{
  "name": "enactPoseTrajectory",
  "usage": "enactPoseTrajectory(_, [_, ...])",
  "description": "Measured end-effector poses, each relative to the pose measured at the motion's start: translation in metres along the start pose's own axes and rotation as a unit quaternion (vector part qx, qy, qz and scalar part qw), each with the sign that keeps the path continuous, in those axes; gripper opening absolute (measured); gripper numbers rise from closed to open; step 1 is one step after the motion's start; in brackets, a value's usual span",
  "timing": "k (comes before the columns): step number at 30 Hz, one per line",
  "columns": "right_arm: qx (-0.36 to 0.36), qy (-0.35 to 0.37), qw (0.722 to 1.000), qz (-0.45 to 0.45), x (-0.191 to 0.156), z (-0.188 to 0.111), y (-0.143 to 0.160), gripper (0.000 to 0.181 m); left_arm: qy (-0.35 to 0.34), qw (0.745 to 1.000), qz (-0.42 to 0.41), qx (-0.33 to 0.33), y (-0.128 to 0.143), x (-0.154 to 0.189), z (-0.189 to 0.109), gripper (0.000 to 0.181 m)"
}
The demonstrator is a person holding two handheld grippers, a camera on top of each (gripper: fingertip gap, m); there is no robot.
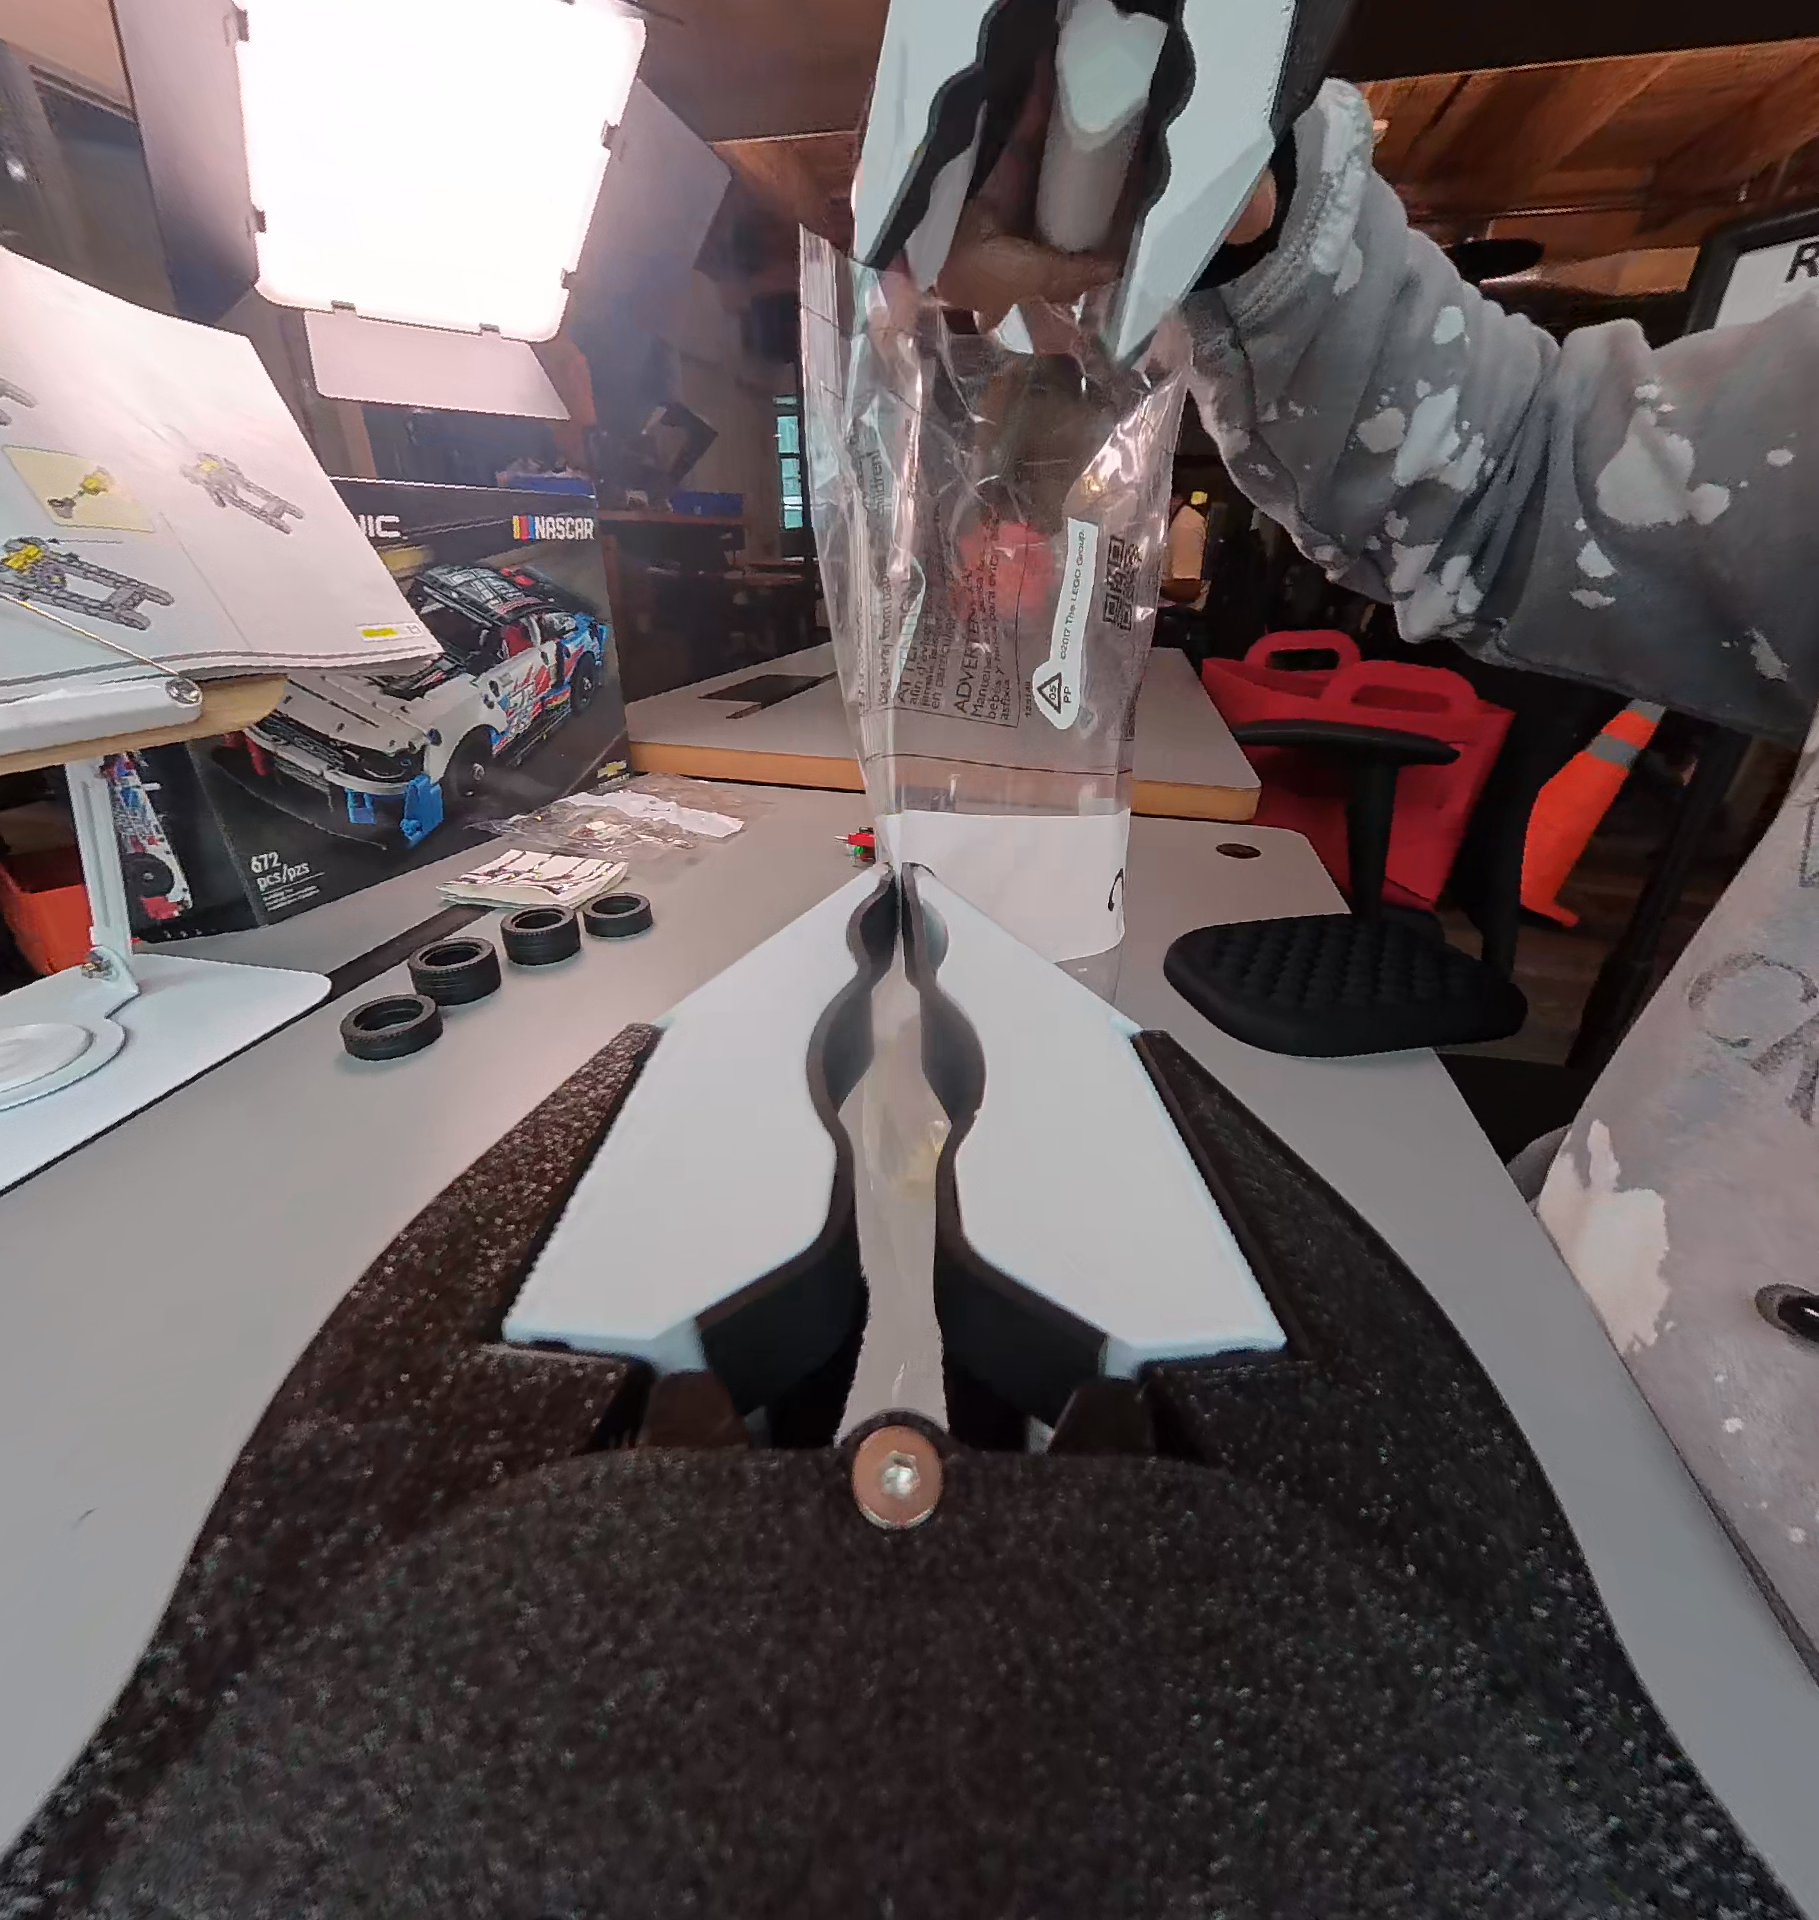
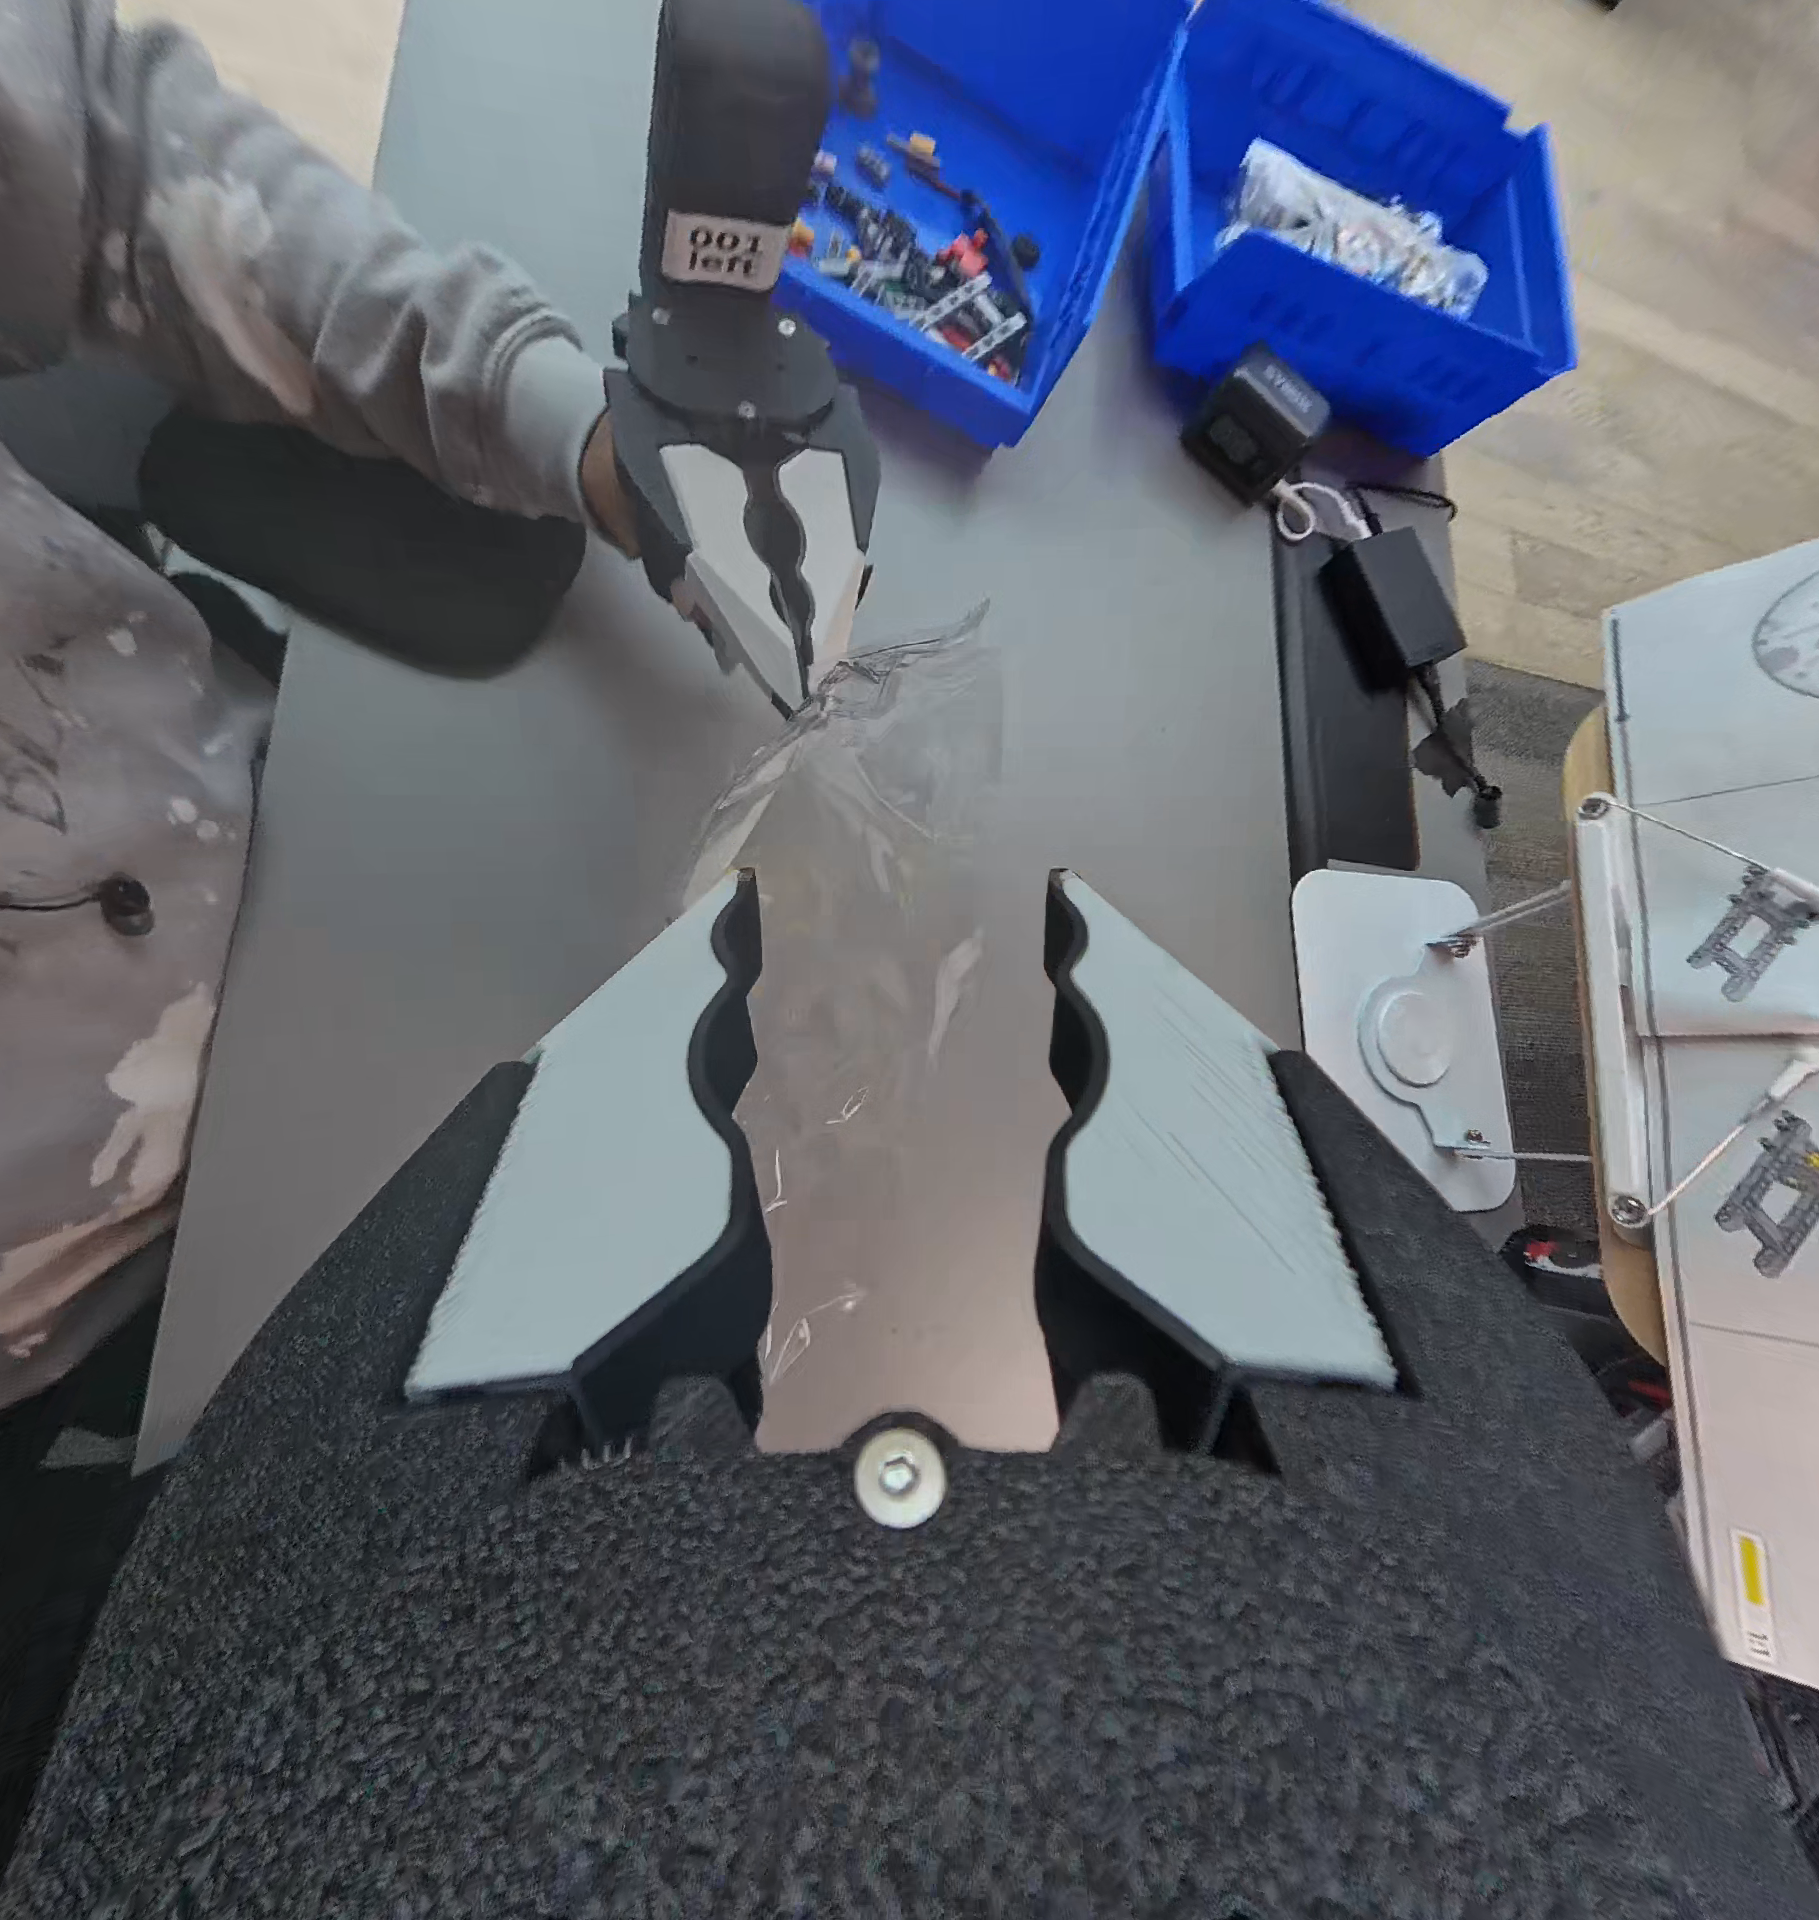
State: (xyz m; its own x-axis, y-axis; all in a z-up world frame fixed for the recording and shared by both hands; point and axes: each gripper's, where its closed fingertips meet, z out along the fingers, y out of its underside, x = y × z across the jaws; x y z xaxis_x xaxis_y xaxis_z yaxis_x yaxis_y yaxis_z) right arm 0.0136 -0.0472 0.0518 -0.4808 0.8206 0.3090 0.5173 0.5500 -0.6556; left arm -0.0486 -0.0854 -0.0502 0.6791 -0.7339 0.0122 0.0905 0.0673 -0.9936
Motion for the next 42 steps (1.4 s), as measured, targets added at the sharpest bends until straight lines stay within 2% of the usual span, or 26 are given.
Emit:
enactPoseTrajectory(1, [0.029,0.014,0.999,0.016,0.005,-0.012,0.0,0.058,-0.009,1.0,0.001,0.001,-0.001,-0.003,-0.002,0.0])
enactPoseTrajectory(4, [0.108,0.04,0.991,0.073,0.007,-0.045,0.021,0.067,-0.035,0.999,0.003,0.012,-0.004,-0.013,-0.008,0.0])
enactPoseTrajectory(6, [0.137,0.051,0.982,0.118,0.002,-0.05,0.053,0.072,-0.053,0.998,0.004,0.019,-0.006,-0.02,-0.012,0.0])
enactPoseTrajectory(8, [0.145,0.063,0.974,0.163,-0.004,-0.033,0.096,0.074,-0.059,0.998,0.005,0.023,-0.005,-0.024,-0.013,0.0])
enactPoseTrajectory(10, [0.156,0.049,0.964,0.211,-0.018,0.001,0.131,0.071,-0.055,0.998,0.003,0.019,-0.001,-0.024,-0.011,0.0])
enactPoseTrajectory(13, [0.187,0.044,0.954,0.23,-0.032,0.05,0.155,0.055,-0.038,0.999,0.008,0.003,0.008,-0.019,-0.007,0.0])
enactPoseTrajectory(15, [0.218,0.045,0.948,0.228,-0.032,0.064,0.155,0.031,-0.025,1.0,0.009,-0.012,0.014,-0.015,-0.005,0.0])
enactPoseTrajectory(16, [0.242,0.047,0.942,0.228,-0.028,0.062,0.15,0.016,-0.02,1.0,0.012,-0.019,0.017,-0.013,-0.005,0.0])
enactPoseTrajectory(18, [0.294,0.069,0.928,0.219,-0.017,0.046,0.14,0.0,-0.016,0.999,0.024,-0.032,0.021,-0.011,-0.004,0.0])
enactPoseTrajectory(21, [0.38,0.065,0.9,0.204,-0.014,0.017,0.126,0.0,-0.021,0.998,0.045,-0.047,0.027,-0.013,-0.005,0.0])
enactPoseTrajectory(24, [0.398,0.063,0.893,0.199,-0.018,0.014,0.131,0.0,-0.017,0.997,0.054,-0.061,0.032,-0.013,-0.005,0.0])
enactPoseTrajectory(25, [0.396,0.065,0.892,0.208,-0.018,0.018,0.135,0.002,-0.013,0.996,0.055,-0.064,0.034,-0.012,-0.005,0.001])
enactPoseTrajectory(27, [0.399,0.048,0.885,0.237,-0.015,0.022,0.141,0.034,-0.004,0.996,0.058,-0.066,0.036,-0.009,-0.004,0.001])
enactPoseTrajectory(29, [0.396,0.03,0.881,0.257,-0.011,0.025,0.145,0.053,0.0,0.996,0.064,-0.065,0.036,-0.008,-0.002,0.0])
enactPoseTrajectory(34, [0.407,0.006,0.87,0.277,0.004,0.029,0.142,0.062,0.014,0.995,0.081,-0.063,0.036,-0.001,0.001,0.0])
enactPoseTrajectory(35, [0.422,0.011,0.863,0.279,0.009,0.022,0.14,0.059,0.012,0.995,0.082,-0.064,0.036,-0.002,0.001,0.0])
enactPoseTrajectory(36, [0.43,0.016,0.859,0.278,0.012,0.016,0.139,0.046,0.011,0.995,0.082,-0.064,0.035,-0.002,0.001,0.0])
enactPoseTrajectory(37, [0.433,0.012,0.86,0.269,0.011,0.011,0.137,0.025,0.009,0.994,0.083,-0.066,0.036,-0.003,0.0,0.0])
enactPoseTrajectory(39, [0.446,-0.012,0.86,0.247,0.0,0.002,0.129,0.001,0.008,0.994,0.082,-0.071,0.037,-0.004,0.0,0.0])
enactPoseTrajectory(42, [0.476,-0.018,0.85,0.224,-0.007,-0.014,0.124,0.0,0.006,0.994,0.077,-0.079,0.038,-0.01,-0.004,0.0])
